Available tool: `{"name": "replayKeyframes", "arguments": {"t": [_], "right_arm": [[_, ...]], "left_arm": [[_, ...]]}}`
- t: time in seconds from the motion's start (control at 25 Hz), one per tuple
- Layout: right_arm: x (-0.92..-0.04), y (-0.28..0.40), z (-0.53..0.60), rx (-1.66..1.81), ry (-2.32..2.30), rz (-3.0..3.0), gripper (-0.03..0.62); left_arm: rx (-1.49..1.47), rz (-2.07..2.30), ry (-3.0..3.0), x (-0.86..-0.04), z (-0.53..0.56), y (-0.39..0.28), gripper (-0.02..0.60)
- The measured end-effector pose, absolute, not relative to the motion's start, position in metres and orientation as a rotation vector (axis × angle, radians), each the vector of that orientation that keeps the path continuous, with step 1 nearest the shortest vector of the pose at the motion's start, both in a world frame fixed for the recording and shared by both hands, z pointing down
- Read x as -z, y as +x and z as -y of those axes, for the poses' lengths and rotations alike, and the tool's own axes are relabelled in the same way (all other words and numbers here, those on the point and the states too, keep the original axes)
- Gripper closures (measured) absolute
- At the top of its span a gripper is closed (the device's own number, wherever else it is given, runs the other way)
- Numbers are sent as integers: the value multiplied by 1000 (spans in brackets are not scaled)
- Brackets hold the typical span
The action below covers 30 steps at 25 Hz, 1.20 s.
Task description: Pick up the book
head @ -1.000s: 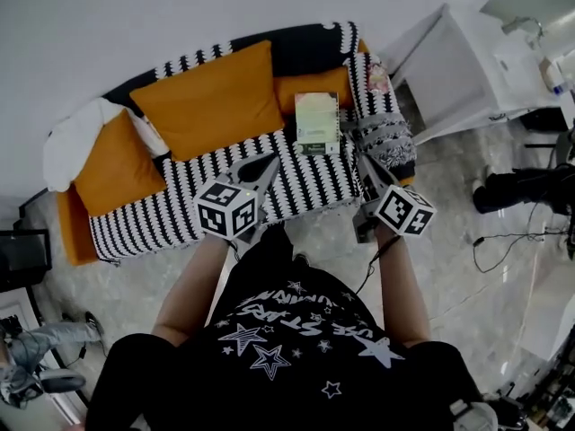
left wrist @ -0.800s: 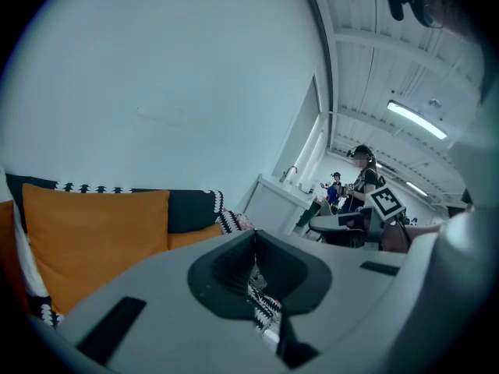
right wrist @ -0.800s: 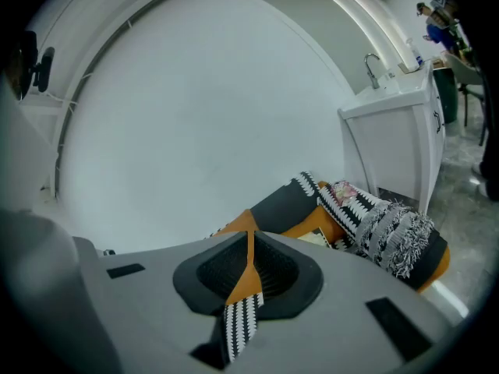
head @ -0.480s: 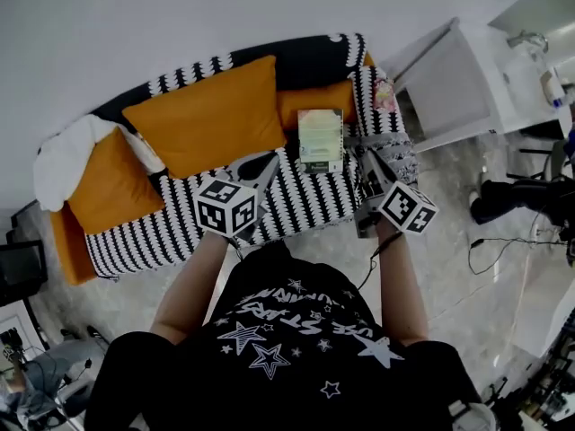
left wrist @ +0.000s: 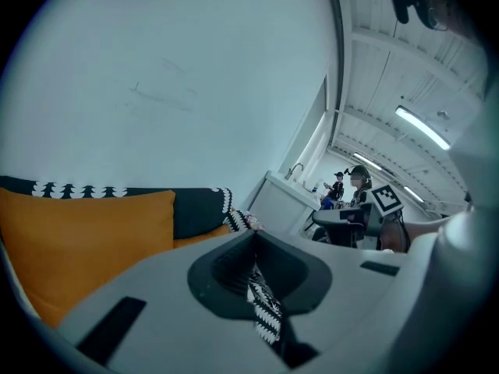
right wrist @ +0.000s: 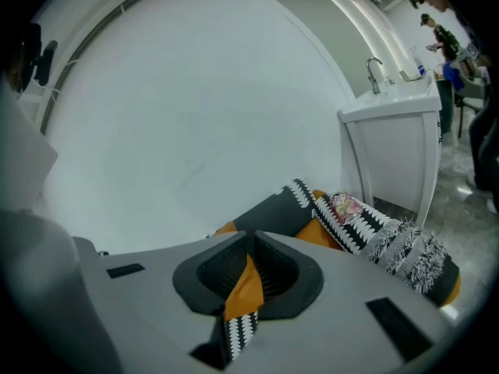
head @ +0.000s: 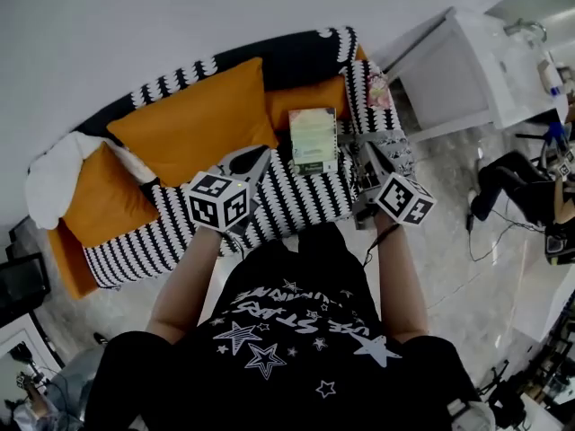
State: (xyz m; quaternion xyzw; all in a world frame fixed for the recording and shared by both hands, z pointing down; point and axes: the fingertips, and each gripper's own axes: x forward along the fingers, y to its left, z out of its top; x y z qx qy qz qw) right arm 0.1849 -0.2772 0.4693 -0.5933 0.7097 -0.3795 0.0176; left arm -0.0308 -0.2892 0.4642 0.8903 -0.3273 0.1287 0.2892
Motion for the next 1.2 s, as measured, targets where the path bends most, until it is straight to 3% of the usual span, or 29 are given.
{"name": "replayKeyframes", "arguments": {"t": [0.52,1.0,1.2], "right_arm": [[-520,221,343,1206,-1678,-2308,553],[-622,219,378,1469,-1563,-2433,549],[-668,214,386,1543,-1541,-2485,482]], "left_arm": [[-406,990,2273,-501,326,6,572],[-479,979,2219,-555,359,50,574],[-474,986,2205,-583,373,60,574]]}}
